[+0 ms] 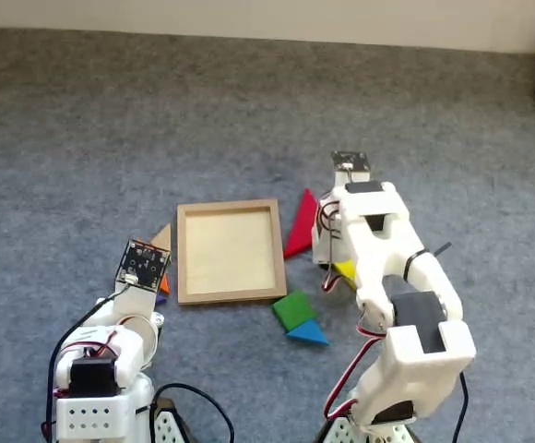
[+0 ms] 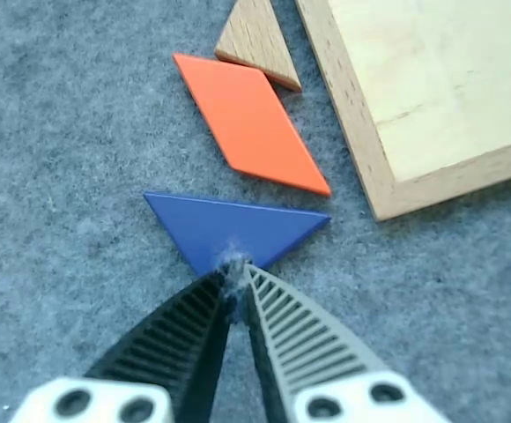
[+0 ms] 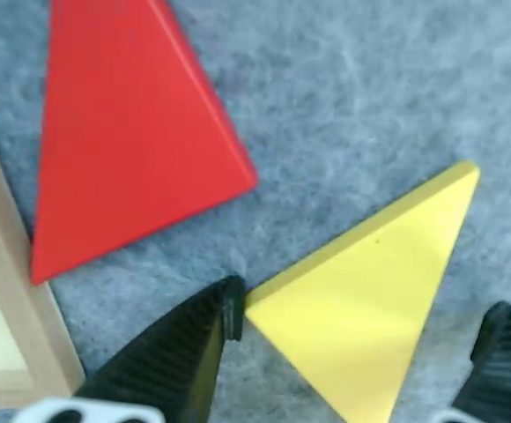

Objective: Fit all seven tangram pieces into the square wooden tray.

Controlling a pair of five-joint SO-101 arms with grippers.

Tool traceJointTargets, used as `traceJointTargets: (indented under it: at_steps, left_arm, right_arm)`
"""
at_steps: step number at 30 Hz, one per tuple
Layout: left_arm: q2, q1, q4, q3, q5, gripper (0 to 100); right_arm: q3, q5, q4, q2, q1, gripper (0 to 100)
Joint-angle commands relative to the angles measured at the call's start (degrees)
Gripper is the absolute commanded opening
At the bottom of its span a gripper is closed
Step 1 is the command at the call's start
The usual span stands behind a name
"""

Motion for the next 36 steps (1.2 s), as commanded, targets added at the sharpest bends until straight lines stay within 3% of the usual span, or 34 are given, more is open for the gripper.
traceJointTargets:
  at_steps: [1, 8, 13, 18, 26, 36]
  left_arm:
    - [-0.2, -0.6, 0.3, 1.2, 0.3, 1]
    - [-0.2, -0.6, 0.3, 1.2, 0.3, 1]
    - [-0.2, -0.6, 0.3, 1.2, 0.3, 1]
    - [-0.2, -0.6, 0.3, 1.2, 0.3, 1]
    - [-0.2, -0.6, 0.3, 1.2, 0.3, 1]
    - [-0.2, -0.6, 0.3, 1.2, 0.3, 1]
  right_arm:
    - [-1.0, -0.5, 0.5, 0.0, 0.5, 38.5]
    - [-1.2, -0.4, 0.0, 0.0, 0.5, 37.2]
    - [-1.4, 0.2, 0.0, -0.1, 0.5, 23.9]
    - [-1.3, 7.5, 0.1, -0.3, 0.2, 16.6]
    - [-0.7, 8.1, 0.4, -8.5, 0.1, 15.8]
    - [11.5, 8.2, -5.1, -24.1, 0.1, 15.8]
